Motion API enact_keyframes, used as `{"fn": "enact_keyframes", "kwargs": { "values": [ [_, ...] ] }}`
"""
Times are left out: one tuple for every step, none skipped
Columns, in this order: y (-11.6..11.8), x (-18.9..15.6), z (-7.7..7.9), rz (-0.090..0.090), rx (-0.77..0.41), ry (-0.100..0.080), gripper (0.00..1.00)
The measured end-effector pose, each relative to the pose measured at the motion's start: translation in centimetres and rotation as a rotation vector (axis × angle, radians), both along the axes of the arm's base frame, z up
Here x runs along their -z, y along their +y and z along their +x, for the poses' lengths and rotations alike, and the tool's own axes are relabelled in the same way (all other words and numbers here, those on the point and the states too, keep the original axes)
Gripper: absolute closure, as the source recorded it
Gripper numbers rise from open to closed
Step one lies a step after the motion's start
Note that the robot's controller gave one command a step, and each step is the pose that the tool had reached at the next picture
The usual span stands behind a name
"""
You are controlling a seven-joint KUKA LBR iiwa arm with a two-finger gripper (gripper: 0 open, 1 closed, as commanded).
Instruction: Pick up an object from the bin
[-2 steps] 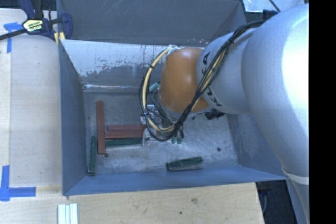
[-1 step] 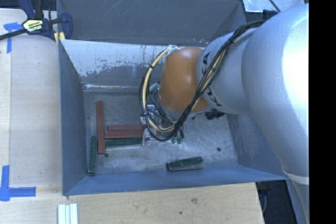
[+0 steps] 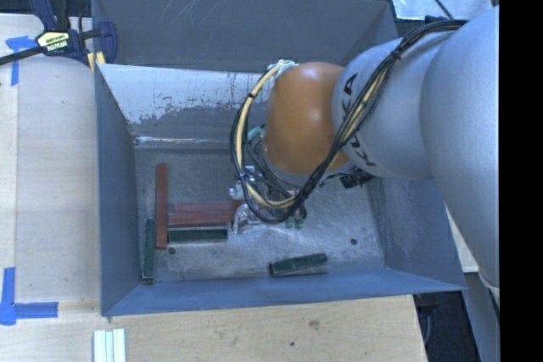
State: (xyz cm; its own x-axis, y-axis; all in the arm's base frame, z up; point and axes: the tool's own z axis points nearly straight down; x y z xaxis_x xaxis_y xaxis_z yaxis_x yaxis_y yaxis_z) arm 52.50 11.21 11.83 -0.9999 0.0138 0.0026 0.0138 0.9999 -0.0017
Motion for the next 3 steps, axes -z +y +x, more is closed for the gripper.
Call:
{"fn": "enact_keyframes", "kwargs": {
  "values": [
    [-0.3,-4.0,0.5,0.002,-0.012,-0.006,1.00],
    [-0.3,-6.6,-0.5,0.001,-0.012,-0.002,1.00],
    [0.6,-10.8,-1.3,0.001,-0.005,-0.005,1.00]
  ]
}}
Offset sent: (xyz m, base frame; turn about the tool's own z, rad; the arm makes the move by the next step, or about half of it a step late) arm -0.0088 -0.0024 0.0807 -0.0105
